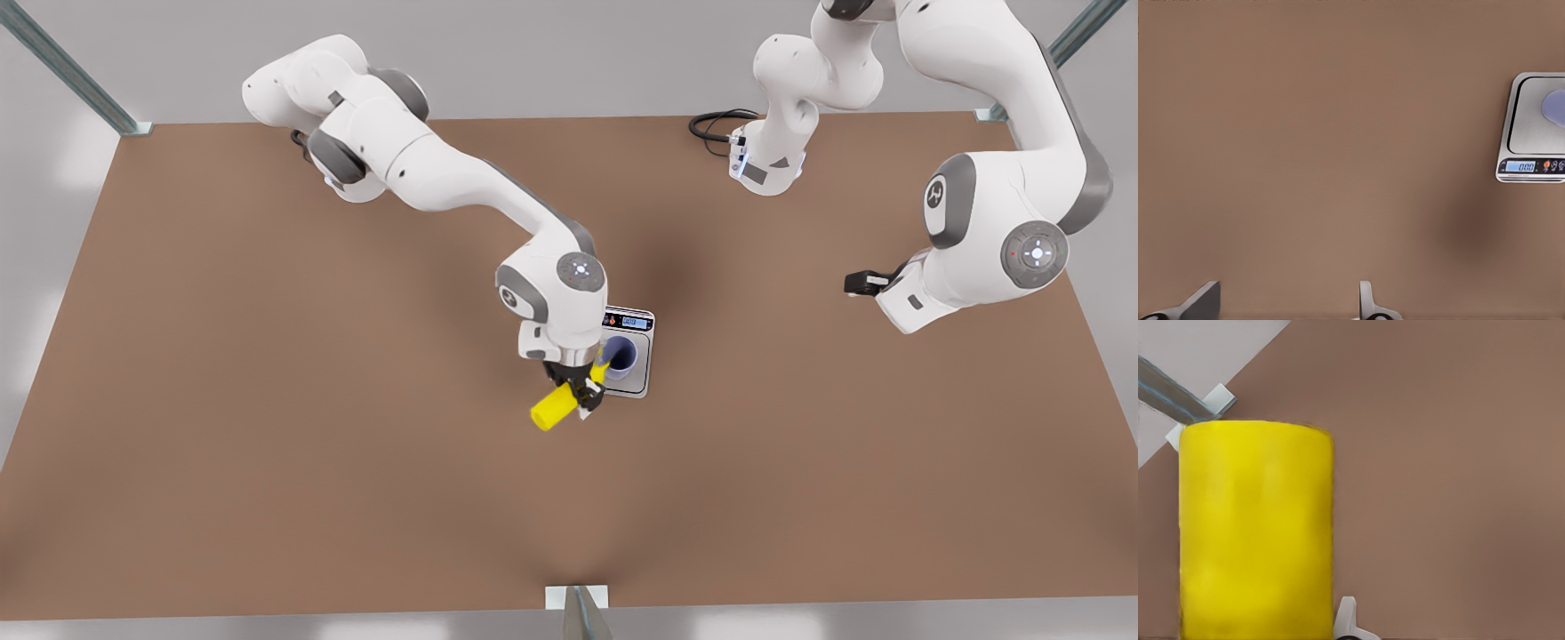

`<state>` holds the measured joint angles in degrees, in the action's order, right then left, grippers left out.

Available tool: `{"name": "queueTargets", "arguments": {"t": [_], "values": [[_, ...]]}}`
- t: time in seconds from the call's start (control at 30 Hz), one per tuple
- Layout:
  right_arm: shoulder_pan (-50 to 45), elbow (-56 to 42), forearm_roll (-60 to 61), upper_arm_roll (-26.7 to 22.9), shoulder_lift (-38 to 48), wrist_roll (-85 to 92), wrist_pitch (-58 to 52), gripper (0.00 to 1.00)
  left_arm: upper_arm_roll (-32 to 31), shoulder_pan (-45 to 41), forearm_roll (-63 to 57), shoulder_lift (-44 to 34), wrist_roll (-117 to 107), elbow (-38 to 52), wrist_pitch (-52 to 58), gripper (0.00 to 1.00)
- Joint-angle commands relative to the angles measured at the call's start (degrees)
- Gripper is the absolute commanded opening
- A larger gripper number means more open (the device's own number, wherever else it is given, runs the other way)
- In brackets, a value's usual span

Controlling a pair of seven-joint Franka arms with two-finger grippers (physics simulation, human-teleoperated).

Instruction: Move cup to the weight, pick up sauce bottle, pour sauce

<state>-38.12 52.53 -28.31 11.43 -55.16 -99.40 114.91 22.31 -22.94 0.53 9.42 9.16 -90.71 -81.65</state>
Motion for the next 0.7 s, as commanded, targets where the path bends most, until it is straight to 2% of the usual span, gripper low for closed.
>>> {"name": "queueTargets", "arguments": {"t": [0.0, 0.13, 0.2, 0.43, 0.57, 0.63, 0.67], "values": [[-0.1, 0.1, -1.2, -0.1, -0.3, -0.4, 2.9, 0.21, 0.0, 0.4, 0.0, 0.1, 0.2, 0.0, 0.0, 1.00], [-0.6, 0.0, -2.9, -0.1, -0.2, -0.1, 3.3, 0.21, 0.0, 0.4, 0.0, 0.0, 0.1, 0.0, 0.0, 1.00], [-0.6, 0.2, -7.1, 2.9, -0.1, -0.2, 2.3, 0.21, 0.0, 0.4, 0.0, 0.0, 0.1, 0.0, 0.0, 1.00], [-1.0, 0.5, -11.6, 4.0, -0.6, 0.1, 2.3, 0.21, -0.1, 0.4, 0.0, -0.1, 0.1, 0.0, 0.1, 1.00], [0.1, 0.8, -10.2, 3.9, 1.3, -0.1, 3.0, 0.21, 0.3, 0.4, 0.7, -0.2, 0.4, 0.0, 1.5, 1.00], [1.9, 3.8, -6.0, 3.9, 4.1, 0.0, 3.6, 0.21, 0.3, 0.4, 0.7, -0.2, 0.6, 0.1, 1.6, 1.00], [2.3, 5.3, -1.5, 3.5, 5.1, -0.5, 7.7, 0.21, 0.1, 0.4, 0.8, -0.1, 0.5, -0.1, 1.7, 1.00]]}}
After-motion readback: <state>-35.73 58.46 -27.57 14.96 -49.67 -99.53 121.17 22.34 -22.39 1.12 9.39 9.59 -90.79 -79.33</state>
